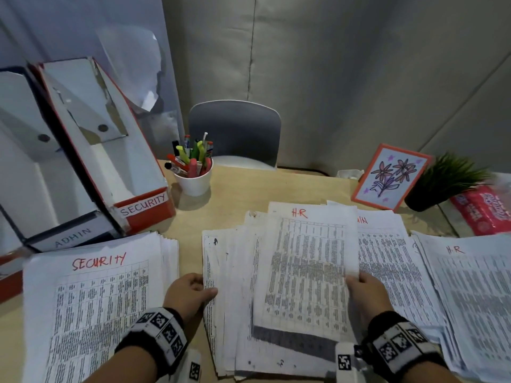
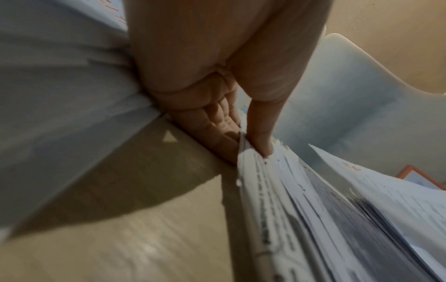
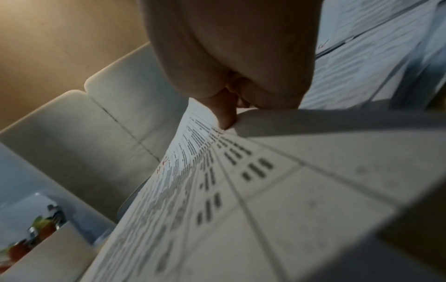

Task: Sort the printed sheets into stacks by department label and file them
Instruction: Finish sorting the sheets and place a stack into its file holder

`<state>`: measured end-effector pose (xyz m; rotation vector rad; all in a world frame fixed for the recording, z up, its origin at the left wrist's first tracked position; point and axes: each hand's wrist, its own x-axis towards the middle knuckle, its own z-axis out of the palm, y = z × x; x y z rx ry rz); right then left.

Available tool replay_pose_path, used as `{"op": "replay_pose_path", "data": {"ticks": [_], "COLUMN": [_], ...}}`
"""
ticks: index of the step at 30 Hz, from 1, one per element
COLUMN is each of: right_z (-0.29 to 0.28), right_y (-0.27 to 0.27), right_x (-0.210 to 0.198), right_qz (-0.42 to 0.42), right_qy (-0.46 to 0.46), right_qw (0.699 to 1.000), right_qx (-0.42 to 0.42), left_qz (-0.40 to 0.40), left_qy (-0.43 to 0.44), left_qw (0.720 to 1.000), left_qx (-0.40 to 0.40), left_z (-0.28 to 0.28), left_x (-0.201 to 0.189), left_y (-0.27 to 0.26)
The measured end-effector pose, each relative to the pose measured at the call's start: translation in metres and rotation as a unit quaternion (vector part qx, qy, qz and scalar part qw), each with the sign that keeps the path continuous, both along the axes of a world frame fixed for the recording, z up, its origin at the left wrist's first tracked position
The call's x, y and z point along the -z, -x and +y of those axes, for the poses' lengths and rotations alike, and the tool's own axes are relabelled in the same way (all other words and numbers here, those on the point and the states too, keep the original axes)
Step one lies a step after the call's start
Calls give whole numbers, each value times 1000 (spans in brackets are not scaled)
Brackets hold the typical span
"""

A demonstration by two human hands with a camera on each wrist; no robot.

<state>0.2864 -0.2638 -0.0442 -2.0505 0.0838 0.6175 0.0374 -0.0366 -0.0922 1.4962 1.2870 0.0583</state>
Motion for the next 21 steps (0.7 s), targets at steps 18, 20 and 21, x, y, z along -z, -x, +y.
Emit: {"op": "replay_pose_path", "data": {"ticks": [18,20,21], "right_z": [-58,-59,-59], "right_y": [-32,-30,-29], "right_x": [-16,-13,-10], "right_qz": [2,14,16], "right_qy": [20,33,41], "right_qw": [995,995,995], "right_qx": [99,95,85], "left_qz": [-10,5,9], "left_qy": [-9,-30,-40], "left_qw": [999,999,998], "left_qx": [-43,-39,-42], "left_z": [-11,-11,-11], "left_x": [9,6,6], "left_y": [-8,-9,-8]}}
